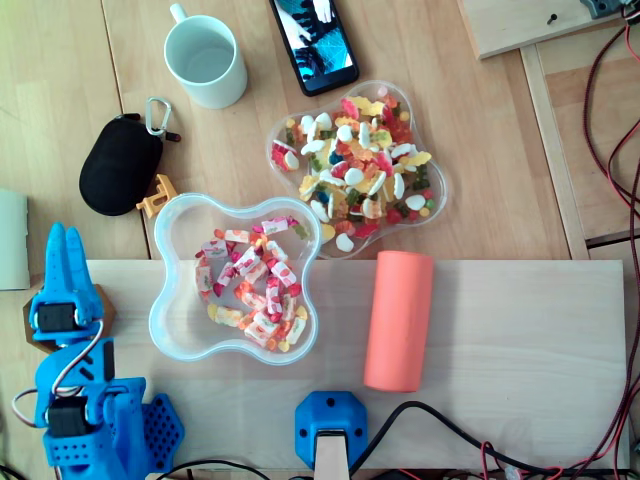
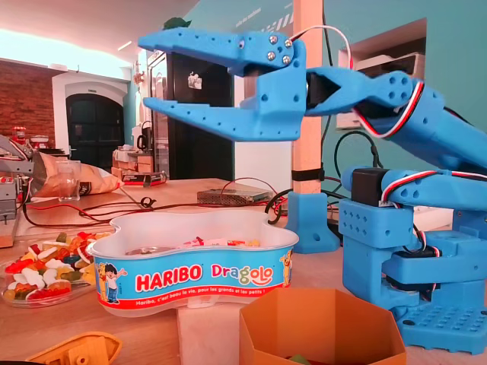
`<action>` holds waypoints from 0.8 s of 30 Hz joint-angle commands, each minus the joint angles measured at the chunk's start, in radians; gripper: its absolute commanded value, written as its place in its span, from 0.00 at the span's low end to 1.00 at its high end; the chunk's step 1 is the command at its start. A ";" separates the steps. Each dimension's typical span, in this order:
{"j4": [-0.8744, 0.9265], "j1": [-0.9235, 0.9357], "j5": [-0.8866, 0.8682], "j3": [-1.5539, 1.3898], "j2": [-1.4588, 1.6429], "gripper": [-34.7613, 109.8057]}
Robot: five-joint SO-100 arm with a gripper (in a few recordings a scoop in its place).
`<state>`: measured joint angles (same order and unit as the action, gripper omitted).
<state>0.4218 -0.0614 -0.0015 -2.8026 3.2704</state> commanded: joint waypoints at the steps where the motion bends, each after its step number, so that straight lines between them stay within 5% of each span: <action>1: 0.091 0.002 0.009 0.109 0.021 0.37; 15: 0.365 0.089 -0.293 0.684 -0.634 0.37; 24: 0.836 0.218 -0.379 1.150 -0.897 0.37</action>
<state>1.1137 0.1197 -0.3758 -1.8101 2.3746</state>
